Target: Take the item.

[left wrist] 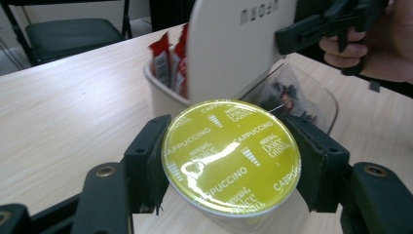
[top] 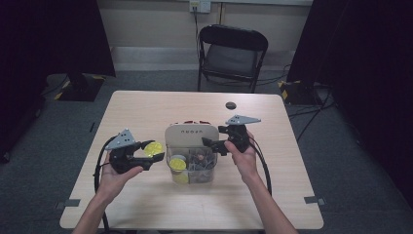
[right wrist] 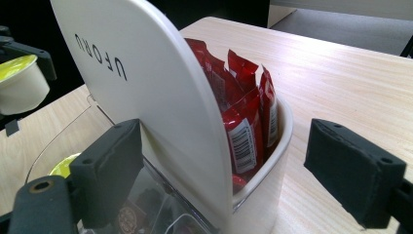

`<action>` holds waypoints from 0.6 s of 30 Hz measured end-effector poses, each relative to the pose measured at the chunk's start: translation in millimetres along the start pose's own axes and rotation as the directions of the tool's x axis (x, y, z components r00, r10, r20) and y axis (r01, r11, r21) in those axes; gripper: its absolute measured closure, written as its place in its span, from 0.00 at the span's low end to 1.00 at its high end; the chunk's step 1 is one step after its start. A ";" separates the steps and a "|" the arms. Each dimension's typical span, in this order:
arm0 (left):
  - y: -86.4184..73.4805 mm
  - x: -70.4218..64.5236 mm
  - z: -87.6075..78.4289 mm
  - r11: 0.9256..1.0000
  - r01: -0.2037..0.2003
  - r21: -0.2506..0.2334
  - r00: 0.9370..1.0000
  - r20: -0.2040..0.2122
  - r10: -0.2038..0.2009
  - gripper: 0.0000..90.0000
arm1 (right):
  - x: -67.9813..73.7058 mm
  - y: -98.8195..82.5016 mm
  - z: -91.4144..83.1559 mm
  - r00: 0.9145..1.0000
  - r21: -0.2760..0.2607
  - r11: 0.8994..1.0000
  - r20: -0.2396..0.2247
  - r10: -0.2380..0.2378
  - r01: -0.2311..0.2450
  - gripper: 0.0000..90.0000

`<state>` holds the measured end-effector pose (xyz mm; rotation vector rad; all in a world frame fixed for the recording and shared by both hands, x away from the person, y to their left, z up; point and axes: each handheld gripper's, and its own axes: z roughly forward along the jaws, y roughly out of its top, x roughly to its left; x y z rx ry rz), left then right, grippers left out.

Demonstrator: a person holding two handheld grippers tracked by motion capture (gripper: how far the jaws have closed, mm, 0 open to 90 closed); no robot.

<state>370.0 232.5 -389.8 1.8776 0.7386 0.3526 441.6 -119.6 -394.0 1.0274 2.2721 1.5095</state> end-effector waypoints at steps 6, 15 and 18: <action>-5.7 10.7 -4.3 1.000 0.014 0.016 1.000 -0.025 -0.014 0.42 | -0.4 0.0 -1.2 1.000 0.000 1.000 0.003 -0.001 0.001 0.15; -13.9 34.2 -11.7 0.998 0.033 0.052 0.996 -0.082 -0.029 0.42 | -1.2 -0.2 -1.1 1.000 0.000 1.000 0.003 0.003 -0.003 0.14; -17.0 42.1 -12.1 0.997 0.042 0.068 0.995 -0.098 -0.035 0.42 | -1.0 -0.2 -1.3 1.000 0.000 1.000 0.003 0.001 -0.001 0.15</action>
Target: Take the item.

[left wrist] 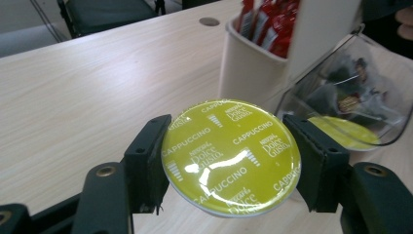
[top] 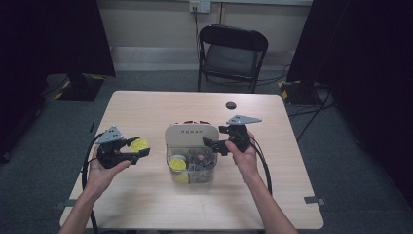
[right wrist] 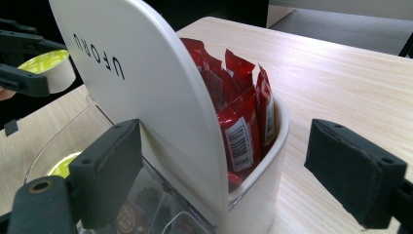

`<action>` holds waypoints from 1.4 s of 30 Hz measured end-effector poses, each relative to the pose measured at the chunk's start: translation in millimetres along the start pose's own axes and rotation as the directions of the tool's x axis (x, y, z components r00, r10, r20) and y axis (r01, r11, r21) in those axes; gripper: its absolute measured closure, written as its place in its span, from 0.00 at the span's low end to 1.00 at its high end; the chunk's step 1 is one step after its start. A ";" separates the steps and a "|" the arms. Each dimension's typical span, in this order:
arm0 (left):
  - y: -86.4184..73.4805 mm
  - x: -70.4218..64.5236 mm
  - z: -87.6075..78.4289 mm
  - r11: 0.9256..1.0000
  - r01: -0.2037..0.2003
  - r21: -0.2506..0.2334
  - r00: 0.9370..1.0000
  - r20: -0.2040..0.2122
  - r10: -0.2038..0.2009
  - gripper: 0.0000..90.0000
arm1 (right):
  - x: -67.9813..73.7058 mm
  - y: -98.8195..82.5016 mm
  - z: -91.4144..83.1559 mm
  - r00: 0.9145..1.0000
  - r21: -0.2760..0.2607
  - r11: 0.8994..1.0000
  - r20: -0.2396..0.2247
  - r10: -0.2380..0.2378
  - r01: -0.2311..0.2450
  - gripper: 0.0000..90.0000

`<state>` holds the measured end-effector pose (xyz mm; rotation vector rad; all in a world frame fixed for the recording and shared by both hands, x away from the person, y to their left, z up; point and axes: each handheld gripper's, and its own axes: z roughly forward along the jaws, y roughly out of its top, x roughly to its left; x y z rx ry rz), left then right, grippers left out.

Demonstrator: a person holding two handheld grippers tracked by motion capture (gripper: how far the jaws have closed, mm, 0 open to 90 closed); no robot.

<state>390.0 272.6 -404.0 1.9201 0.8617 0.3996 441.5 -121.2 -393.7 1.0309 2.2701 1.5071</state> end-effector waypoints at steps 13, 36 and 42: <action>-14.1 29.0 2.9 0.999 0.030 0.041 0.997 -0.066 -0.027 0.42 | -1.0 -0.3 -0.5 1.000 0.001 1.000 -0.003 -0.001 0.001 0.14; -51.5 53.6 30.6 0.982 0.098 0.160 0.991 -0.107 -0.081 0.42 | -1.6 -0.5 -1.2 1.000 0.001 1.000 -0.001 0.000 0.000 0.14; -54.3 53.1 35.7 0.977 0.090 0.191 0.992 -0.104 -0.071 0.42 | -2.5 -0.6 -2.1 1.000 -0.001 1.000 -0.001 0.003 -0.003 0.14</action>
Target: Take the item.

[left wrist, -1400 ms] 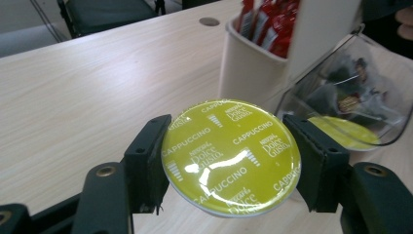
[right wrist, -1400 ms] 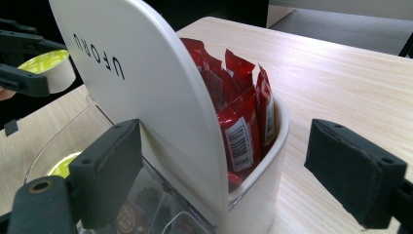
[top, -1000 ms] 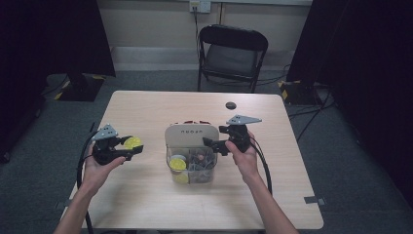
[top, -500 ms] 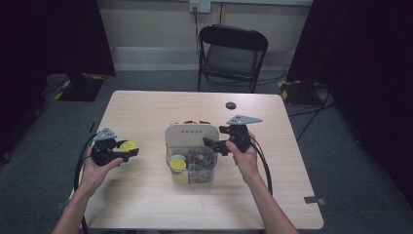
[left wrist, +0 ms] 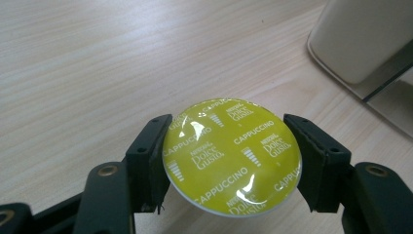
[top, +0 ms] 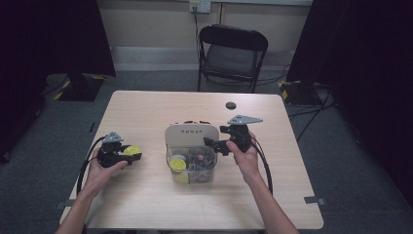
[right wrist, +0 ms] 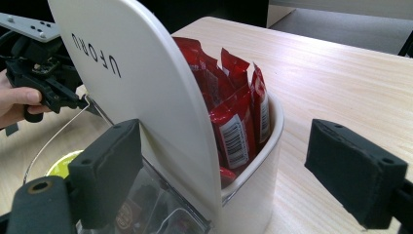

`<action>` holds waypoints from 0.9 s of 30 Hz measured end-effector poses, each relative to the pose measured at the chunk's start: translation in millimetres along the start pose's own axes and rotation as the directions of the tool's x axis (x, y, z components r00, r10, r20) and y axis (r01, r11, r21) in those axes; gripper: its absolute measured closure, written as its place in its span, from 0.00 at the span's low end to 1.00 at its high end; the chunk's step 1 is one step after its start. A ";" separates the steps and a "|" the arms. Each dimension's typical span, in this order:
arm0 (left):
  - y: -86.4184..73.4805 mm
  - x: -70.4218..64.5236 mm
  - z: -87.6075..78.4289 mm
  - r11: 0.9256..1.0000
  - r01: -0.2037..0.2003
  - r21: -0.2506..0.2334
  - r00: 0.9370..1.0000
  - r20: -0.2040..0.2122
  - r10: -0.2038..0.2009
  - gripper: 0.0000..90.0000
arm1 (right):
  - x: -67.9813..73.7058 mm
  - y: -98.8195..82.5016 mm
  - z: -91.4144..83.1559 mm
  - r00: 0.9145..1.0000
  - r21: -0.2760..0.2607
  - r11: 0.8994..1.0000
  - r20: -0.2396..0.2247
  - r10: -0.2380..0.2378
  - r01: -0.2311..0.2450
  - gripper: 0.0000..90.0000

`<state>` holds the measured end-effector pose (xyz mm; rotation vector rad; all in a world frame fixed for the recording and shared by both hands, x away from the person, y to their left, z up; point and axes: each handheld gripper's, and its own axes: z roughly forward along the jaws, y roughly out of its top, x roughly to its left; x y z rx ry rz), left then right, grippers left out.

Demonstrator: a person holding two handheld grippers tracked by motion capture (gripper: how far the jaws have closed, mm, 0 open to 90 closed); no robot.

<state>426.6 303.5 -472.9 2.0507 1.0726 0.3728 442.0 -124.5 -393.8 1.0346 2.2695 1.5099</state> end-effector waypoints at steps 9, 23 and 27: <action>-0.8 0.9 8.1 1.000 0.012 0.025 1.000 -0.024 -0.012 0.42 | -0.3 -0.5 -0.6 1.000 0.000 1.000 0.002 0.000 0.000 0.14; -4.5 4.3 17.8 0.998 0.036 0.044 0.998 -0.046 -0.034 0.41 | -0.4 -1.1 -2.4 1.000 0.001 1.000 0.008 0.002 -0.002 0.15; -5.4 5.2 19.1 0.997 0.050 0.051 0.998 -0.045 -0.047 0.35 | -1.2 -1.1 -2.4 1.000 0.000 1.000 0.006 0.001 -0.001 0.15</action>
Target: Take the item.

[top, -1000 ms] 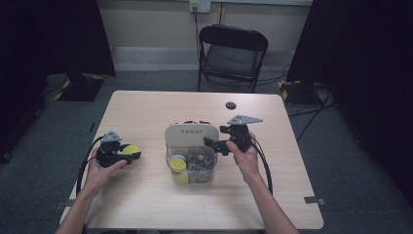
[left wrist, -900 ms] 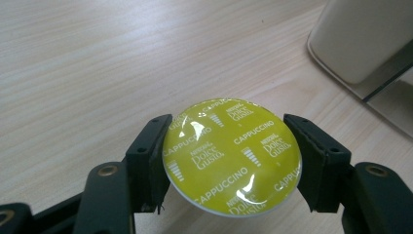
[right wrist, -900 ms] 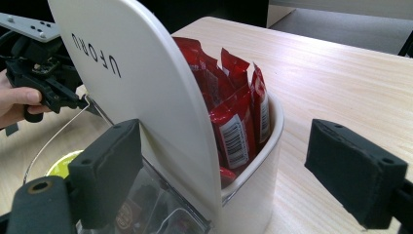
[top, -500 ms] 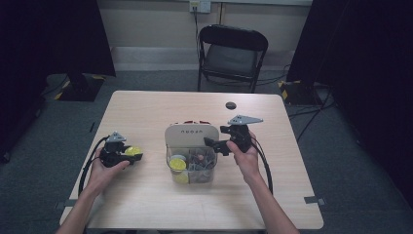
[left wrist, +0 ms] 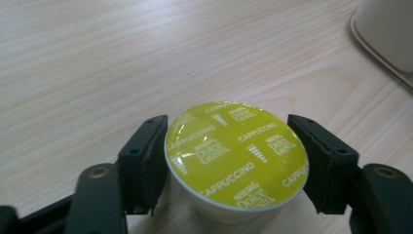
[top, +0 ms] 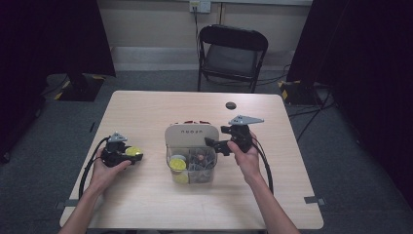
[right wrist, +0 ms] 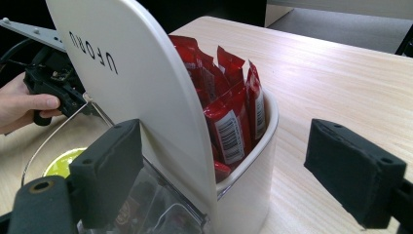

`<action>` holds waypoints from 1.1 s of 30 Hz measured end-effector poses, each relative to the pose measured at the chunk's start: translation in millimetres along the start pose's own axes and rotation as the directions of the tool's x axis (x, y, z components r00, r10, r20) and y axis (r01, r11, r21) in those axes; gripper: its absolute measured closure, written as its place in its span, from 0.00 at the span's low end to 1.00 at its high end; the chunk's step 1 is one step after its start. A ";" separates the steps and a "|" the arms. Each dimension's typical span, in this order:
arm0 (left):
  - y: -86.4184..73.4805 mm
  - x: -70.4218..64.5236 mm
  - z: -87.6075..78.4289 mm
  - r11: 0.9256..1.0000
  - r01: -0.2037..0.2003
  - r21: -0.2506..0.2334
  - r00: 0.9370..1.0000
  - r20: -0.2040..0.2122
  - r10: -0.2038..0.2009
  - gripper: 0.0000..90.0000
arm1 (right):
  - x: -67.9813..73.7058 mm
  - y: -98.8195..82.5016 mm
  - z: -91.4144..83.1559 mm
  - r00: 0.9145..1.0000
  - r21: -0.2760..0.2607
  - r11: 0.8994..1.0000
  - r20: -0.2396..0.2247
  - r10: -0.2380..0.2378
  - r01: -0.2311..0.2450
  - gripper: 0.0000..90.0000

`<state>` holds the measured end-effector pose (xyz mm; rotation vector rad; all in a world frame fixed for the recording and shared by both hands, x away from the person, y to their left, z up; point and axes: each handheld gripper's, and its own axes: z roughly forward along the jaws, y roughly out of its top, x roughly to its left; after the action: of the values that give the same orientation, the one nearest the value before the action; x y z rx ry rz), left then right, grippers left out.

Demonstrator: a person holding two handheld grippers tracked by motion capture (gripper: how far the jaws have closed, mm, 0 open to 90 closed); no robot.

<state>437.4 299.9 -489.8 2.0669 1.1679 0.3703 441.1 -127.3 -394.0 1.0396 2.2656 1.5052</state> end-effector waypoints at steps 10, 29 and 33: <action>-0.1 -1.7 -9.2 0.998 0.043 -0.046 0.999 0.014 -0.043 0.22 | 0.5 0.0 -0.1 1.000 0.001 1.000 0.002 0.000 0.000 0.15; -14.3 -16.0 -34.9 0.998 -0.001 -0.064 1.000 0.005 0.002 0.18 | 3.2 2.9 1.8 1.000 0.009 1.000 0.006 -0.020 0.020 0.15; -23.7 -16.6 -35.0 0.999 0.010 -0.035 1.000 0.006 -0.009 0.18 | 3.4 4.1 3.3 1.000 0.011 1.000 -0.001 -0.024 0.024 0.15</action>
<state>394.0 309.6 -480.6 2.0305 1.1595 0.3772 442.2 -121.9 -391.3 1.0115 2.2809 1.4858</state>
